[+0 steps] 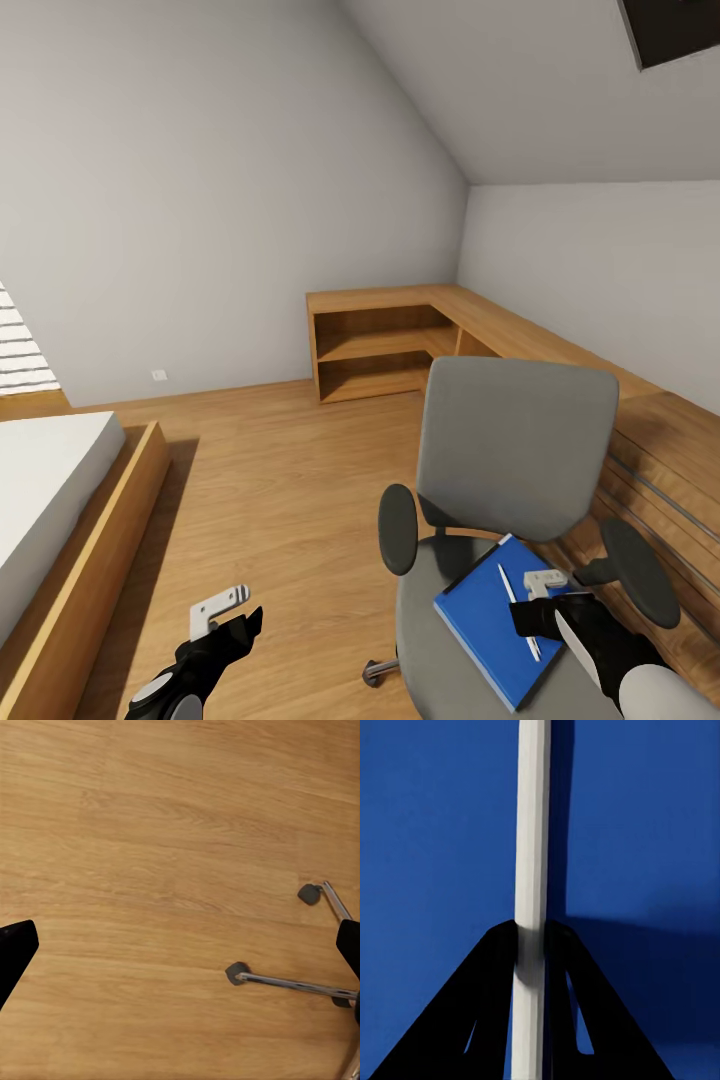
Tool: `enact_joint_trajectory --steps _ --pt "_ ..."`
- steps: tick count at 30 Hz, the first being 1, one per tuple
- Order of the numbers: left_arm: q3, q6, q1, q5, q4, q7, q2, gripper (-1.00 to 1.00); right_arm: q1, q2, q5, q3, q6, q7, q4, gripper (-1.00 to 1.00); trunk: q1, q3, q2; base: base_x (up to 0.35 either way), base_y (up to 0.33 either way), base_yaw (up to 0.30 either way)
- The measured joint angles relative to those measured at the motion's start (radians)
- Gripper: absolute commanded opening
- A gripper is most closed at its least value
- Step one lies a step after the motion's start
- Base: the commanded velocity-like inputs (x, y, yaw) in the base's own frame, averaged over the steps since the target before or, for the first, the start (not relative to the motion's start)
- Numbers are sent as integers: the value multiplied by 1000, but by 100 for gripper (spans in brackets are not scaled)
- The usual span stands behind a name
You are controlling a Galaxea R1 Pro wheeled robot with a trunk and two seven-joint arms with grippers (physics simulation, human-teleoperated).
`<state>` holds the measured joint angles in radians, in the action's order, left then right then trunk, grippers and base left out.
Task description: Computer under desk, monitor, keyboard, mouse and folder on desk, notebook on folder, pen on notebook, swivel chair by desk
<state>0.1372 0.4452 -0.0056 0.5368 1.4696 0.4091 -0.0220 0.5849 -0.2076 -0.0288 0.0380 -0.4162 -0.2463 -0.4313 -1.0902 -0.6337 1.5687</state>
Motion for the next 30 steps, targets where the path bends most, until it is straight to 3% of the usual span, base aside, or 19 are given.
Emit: enact_joint_trajectory --steps 17,25,30 --pt "0 0 0 0 0 0 0 100 0 1 -6 3 1 4 0 -100 0 0 0 0 0 0" --pt "0 0 0 -1 -1 1 -1 100 -1 0 -5 4 3 1 25 -100 30 25 -56 0 0 0" --pt "0 0 0 -1 -9 4 -1 100 -1 -1 -5 2 7 -2 -37 -100 50 41 -91 0 0 0"
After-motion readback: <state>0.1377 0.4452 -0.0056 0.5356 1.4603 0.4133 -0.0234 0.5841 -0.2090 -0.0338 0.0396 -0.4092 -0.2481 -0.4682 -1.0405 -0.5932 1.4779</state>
